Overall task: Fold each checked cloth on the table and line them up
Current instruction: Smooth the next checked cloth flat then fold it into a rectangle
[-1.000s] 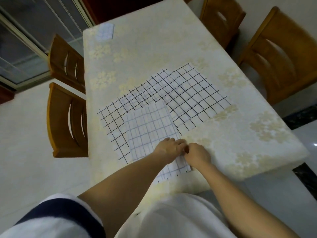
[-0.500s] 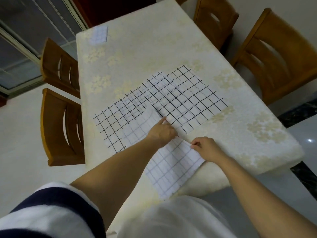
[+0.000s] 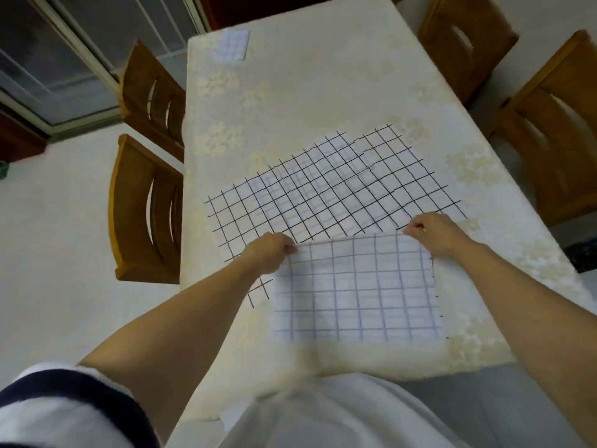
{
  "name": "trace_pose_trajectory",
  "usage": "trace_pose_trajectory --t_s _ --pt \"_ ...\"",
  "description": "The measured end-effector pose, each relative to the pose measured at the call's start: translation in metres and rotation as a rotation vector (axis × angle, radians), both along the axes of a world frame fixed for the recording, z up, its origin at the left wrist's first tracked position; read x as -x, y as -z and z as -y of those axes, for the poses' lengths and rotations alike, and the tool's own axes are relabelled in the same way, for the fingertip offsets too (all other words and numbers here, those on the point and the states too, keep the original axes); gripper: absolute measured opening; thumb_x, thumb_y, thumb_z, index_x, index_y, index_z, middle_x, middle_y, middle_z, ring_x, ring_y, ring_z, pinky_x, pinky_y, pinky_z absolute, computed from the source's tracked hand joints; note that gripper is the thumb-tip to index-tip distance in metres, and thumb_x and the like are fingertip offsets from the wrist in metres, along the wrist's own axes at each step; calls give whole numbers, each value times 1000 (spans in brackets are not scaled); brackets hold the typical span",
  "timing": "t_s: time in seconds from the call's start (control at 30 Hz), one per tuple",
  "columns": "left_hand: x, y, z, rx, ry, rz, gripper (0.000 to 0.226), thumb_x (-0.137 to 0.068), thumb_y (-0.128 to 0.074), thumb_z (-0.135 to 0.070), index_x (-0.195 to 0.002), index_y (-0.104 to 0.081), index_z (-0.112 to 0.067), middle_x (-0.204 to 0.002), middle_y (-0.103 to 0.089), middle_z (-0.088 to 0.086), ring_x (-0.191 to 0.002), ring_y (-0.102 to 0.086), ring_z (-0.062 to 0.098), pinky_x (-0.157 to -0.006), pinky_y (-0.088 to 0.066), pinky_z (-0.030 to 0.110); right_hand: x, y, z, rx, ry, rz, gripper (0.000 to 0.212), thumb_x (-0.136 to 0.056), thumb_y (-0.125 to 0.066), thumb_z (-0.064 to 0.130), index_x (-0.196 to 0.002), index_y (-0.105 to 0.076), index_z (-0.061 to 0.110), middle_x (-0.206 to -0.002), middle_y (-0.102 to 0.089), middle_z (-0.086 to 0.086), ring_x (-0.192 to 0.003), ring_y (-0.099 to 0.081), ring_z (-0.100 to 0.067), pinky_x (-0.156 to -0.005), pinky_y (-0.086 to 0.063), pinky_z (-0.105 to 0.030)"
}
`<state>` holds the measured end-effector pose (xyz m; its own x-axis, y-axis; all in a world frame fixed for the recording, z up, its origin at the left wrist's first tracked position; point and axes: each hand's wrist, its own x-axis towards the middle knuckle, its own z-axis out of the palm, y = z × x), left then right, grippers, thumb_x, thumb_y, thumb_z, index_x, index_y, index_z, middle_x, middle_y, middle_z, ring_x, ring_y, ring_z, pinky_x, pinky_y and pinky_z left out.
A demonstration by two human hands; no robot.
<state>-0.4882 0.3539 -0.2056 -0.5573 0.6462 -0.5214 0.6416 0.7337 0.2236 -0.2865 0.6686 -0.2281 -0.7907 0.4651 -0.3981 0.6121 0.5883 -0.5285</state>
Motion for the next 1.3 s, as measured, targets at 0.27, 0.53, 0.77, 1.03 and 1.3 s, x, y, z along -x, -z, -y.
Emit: trace_pose_trajectory --t_s 0.27,0.53,0.77,1.03,1.3 --pt "5 17 27 10 -26 -150 31 -106 -46 -32 -134 -56 -23 -134 -61 5 -123 -55 29 -99 -40 41 39 13 13 -307 24 -41 41 -96 -60 24 -133 -58 7 -130 -51 -19 -120 -48 -36 -101 -42 -43" --pt "-80 32 -12 -196 153 -58 88 -98 -54 -52 -161 -7 -15 -169 -7 5 -156 -6 24 -127 -9 42 44 38 163 -475 -397 -192 80 -90 -60 27 -156 -18 7 -163 -20 -11 -151 -16 -31 -123 -15 -45" --pt "-96 50 -12 83 169 8 120 -82 -53 -80 -157 23 -25 -163 30 -7 -152 24 24 -122 3 61 16 69 164 -478 -449 30 74 -102 -24 55 -155 11 19 -163 14 1 -152 11 -24 -124 -3 -45" --pt "-83 43 21 194 131 -26 140 -65 -55 -92 -150 36 -29 -153 48 3 -141 37 45 -119 10 64 1 59 89 -554 -194 211 73 -98 0 61 -156 14 19 -164 16 -4 -151 16 -30 -123 2 -48" --pt "-125 52 4 145 187 1 140 -67 -60 -88 -152 33 -28 -154 45 -2 -144 38 36 -121 7 61 -15 61 177 -473 -366 25 66 -101 -12 51 -158 -14 18 -166 -4 -3 -153 -1 -28 -122 -13 -50"
